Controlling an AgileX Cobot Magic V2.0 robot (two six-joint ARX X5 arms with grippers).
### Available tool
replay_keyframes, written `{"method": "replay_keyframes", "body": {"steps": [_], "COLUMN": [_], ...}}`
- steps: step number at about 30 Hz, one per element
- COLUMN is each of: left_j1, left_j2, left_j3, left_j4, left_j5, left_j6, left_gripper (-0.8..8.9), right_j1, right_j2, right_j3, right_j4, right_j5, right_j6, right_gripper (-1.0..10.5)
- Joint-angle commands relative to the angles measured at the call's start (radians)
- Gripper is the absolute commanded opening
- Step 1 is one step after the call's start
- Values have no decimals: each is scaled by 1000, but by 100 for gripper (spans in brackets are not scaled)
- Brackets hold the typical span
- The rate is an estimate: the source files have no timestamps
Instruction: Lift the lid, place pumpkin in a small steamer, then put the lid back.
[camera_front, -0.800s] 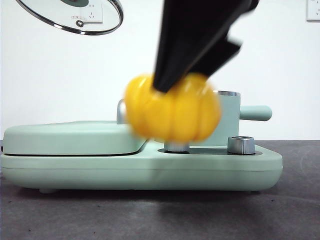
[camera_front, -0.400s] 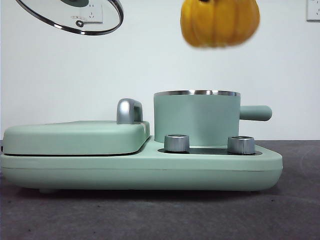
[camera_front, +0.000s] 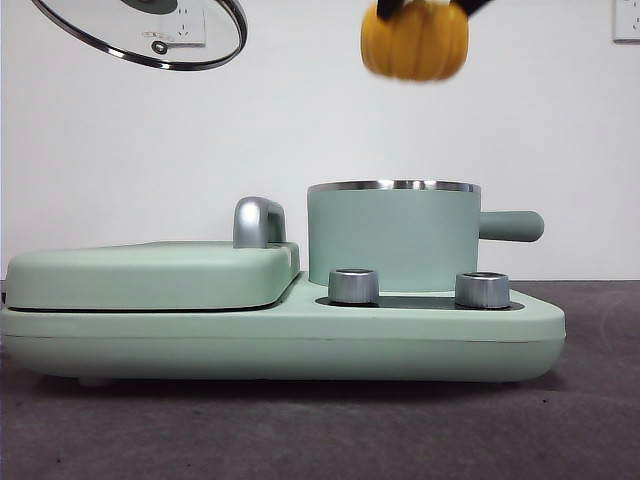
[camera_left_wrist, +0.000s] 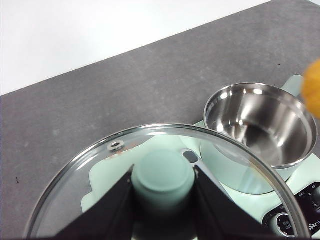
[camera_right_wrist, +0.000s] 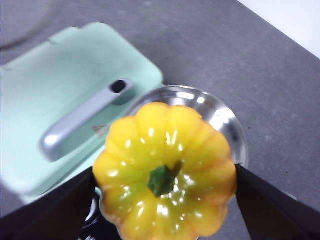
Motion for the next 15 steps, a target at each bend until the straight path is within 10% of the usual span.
{"method": "replay_keyframes", "body": {"steps": [1, 15], "left_j1": [-4, -4], "left_j2": [-4, -4], "left_j3": [25, 25], "left_j4": [27, 27], "left_j5": [1, 1], "left_j6": [-13, -19], "left_gripper": [10, 10], "right_j1": [-13, -43], "right_j2": [60, 251], "right_j3": [23, 38], "right_j4": [31, 135], "right_j5": [-23, -27], "right_j6": [-26, -58], "right_gripper": [354, 354]}}
